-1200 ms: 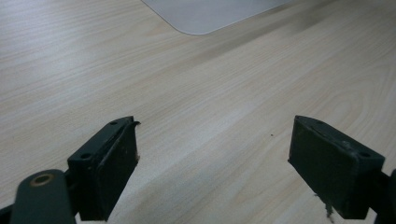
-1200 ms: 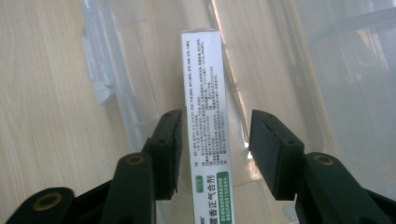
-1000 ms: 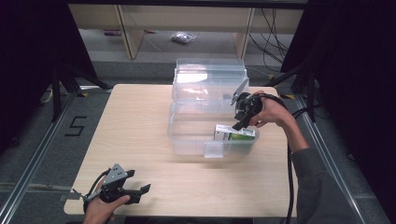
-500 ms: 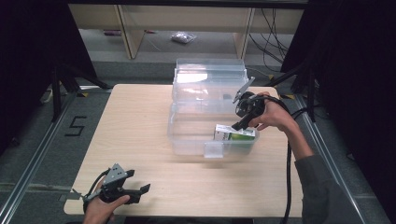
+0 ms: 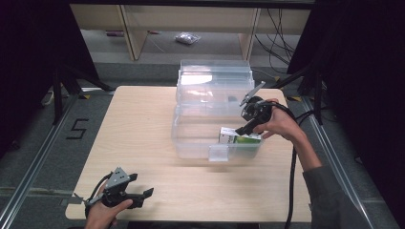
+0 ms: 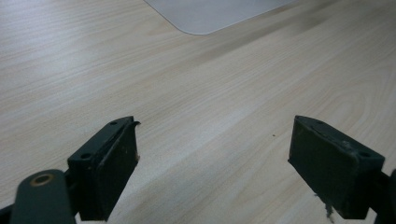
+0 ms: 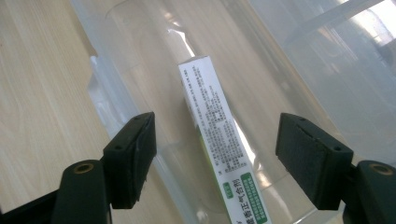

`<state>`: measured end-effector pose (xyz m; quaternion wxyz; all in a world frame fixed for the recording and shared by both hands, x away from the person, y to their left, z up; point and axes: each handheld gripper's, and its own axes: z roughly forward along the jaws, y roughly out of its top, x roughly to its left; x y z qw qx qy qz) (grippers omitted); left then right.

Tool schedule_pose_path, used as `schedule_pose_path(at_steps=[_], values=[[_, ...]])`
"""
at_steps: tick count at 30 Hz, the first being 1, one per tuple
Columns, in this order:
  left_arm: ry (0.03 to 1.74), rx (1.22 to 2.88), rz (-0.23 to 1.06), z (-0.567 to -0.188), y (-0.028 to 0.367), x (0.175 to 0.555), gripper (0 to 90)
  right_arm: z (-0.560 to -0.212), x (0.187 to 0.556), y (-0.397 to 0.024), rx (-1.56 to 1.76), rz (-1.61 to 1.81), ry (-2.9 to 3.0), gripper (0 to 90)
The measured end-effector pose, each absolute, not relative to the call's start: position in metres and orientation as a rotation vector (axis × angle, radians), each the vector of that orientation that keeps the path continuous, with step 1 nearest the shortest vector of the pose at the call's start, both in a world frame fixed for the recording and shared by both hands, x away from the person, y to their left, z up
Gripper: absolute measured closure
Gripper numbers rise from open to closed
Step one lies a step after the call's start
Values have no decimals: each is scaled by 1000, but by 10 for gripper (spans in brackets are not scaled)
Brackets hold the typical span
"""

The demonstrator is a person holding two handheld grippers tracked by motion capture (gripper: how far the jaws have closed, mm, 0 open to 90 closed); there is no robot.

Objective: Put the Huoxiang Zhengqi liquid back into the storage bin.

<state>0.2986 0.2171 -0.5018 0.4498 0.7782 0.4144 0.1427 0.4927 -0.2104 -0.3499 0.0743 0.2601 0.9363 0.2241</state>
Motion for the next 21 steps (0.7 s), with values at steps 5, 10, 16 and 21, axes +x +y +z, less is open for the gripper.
schedule_pose_path(at_steps=[5, 10, 16, 21], values=[[1025, 1925, 354, -502, 217, 299, 148, -352, 490, -211, 810, 727, 2778, 276], [1029, 1924, 355, -502, 217, 298, 148, -354, 489, -212, 825, 764, 2761, 266], [1030, 1925, 356, -501, 217, 298, 149, -356, 483, -213, 888, 791, 2747, 249], [1033, 1929, 358, -501, 217, 298, 148, -361, 478, -215, 911, 802, 2725, 242]])
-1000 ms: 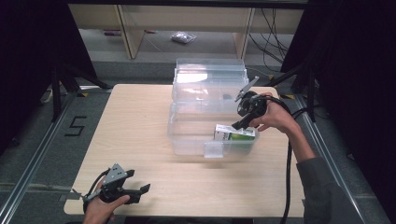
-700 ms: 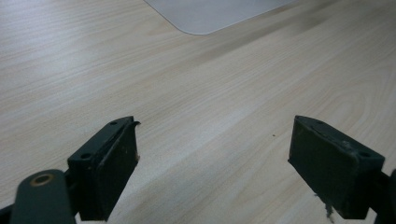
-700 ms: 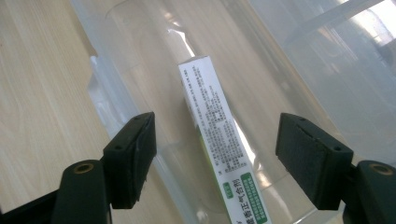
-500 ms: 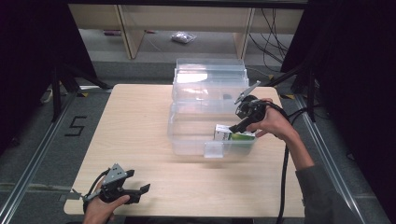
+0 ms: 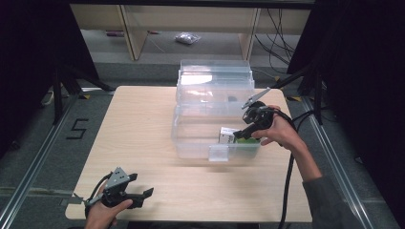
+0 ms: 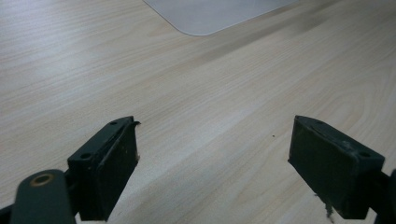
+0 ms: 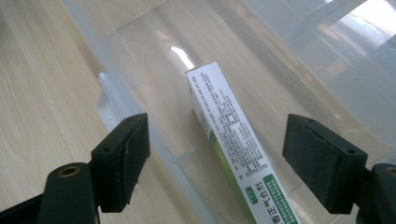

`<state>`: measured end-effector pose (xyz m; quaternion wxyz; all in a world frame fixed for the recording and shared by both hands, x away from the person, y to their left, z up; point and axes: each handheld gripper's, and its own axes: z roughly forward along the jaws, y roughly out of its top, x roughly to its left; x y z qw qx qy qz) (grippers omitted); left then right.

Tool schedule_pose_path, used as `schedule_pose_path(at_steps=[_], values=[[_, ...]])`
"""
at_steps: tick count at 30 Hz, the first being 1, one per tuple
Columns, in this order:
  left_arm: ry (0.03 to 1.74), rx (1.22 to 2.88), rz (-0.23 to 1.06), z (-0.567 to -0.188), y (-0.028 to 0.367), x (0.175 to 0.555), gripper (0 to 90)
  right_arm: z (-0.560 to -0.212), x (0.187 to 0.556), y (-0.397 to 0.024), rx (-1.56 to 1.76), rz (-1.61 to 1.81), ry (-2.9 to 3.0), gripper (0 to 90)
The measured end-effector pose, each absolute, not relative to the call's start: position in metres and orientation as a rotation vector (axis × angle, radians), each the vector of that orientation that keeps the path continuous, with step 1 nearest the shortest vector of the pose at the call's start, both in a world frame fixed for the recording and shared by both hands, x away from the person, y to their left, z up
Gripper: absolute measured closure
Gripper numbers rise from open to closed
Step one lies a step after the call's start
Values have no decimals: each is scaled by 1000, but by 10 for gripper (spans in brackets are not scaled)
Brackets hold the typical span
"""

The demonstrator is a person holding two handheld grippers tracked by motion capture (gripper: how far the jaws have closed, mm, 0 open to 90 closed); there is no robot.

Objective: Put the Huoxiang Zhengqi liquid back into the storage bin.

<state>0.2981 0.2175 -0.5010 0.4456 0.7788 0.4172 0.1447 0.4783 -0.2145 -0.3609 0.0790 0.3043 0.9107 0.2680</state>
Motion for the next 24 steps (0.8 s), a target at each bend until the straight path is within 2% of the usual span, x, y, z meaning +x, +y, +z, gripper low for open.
schedule_pose_path(at_steps=[24], values=[[1024, 1921, 351, -502, 217, 298, 148, -377, 442, -214, 977, 929, 2641, 226]])
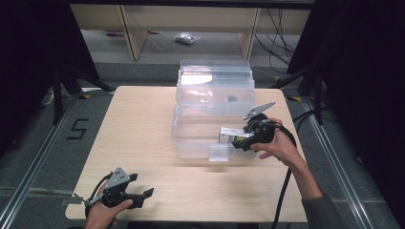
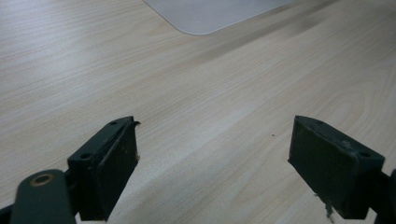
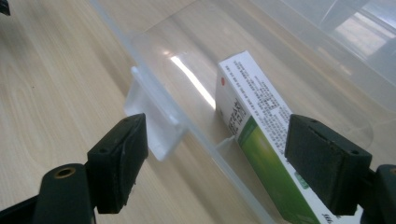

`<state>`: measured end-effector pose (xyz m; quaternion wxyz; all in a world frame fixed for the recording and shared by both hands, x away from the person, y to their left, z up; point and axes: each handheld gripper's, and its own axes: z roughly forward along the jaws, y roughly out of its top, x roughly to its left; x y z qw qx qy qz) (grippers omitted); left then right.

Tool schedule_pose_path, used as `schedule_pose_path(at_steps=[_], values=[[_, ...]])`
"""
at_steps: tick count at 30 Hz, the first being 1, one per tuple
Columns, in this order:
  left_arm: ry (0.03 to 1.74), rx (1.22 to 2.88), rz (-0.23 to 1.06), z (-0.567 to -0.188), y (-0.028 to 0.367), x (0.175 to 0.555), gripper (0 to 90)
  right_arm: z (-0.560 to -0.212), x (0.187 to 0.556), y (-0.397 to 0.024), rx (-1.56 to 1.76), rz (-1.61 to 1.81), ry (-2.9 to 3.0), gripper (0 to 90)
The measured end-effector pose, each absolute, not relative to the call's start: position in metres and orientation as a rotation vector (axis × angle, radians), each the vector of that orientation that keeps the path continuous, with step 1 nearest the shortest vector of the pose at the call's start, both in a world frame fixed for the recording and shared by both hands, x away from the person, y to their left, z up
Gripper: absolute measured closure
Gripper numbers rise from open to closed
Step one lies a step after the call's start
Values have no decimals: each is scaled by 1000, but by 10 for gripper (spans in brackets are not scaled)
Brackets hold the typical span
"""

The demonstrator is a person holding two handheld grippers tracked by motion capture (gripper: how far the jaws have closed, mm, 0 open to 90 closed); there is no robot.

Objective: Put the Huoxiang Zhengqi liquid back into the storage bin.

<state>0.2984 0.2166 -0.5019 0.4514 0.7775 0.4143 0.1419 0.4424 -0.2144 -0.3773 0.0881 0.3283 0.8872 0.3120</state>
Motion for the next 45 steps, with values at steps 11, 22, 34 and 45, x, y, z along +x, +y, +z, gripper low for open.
schedule_pose_path(at_steps=[11, 22, 34, 45], values=[[1025, 1922, 349, -502, 217, 298, 148, -381, 429, -206, 996, 965, 2639, 225], [1025, 1921, 348, -502, 217, 298, 148, -381, 418, -202, 923, 990, 2635, 215], [1026, 1919, 351, -502, 217, 298, 149, -391, 402, -202, 890, 970, 2634, 212], [1030, 1922, 355, -501, 217, 298, 148, -402, 387, -198, 887, 994, 2621, 202]])
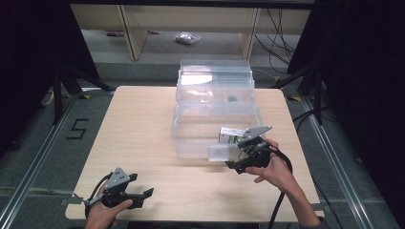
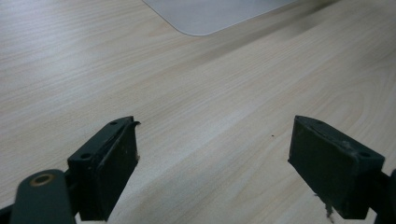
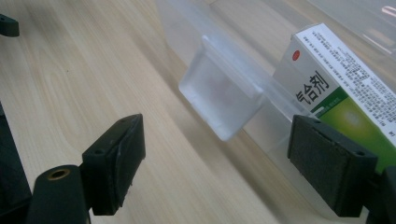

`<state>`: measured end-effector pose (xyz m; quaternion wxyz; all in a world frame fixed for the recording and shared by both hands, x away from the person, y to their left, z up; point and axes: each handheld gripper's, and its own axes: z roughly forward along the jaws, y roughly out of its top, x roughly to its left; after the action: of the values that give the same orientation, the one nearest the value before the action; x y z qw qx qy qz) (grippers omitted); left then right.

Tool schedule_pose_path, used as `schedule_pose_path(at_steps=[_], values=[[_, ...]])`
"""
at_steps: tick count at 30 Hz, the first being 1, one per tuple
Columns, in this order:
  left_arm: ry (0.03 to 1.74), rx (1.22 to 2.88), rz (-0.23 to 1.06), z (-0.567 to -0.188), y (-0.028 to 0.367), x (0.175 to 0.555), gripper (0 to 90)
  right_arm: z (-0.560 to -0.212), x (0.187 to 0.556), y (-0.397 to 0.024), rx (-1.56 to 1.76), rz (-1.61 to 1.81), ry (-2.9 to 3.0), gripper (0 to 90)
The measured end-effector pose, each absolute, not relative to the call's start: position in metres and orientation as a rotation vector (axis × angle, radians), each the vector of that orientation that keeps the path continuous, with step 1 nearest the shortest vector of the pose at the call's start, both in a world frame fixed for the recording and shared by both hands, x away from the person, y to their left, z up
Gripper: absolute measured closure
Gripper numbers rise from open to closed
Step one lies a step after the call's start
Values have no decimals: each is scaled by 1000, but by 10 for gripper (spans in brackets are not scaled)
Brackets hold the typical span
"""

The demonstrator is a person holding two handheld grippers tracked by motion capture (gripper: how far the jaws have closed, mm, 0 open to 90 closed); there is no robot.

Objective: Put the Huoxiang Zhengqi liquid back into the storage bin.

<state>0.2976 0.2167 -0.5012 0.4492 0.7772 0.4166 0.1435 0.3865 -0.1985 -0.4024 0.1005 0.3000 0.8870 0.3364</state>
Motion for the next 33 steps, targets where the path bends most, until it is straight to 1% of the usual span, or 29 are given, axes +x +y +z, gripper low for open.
schedule_pose_path(at_steps=[8, 33], values=[[1029, 1922, 357, -501, 216, 298, 149, -411, 379, -199, 859, 1013, 2636, 201], [1026, 1928, 356, -501, 217, 298, 148, -432, 361, -200, 926, 1032, 2618, 200]])
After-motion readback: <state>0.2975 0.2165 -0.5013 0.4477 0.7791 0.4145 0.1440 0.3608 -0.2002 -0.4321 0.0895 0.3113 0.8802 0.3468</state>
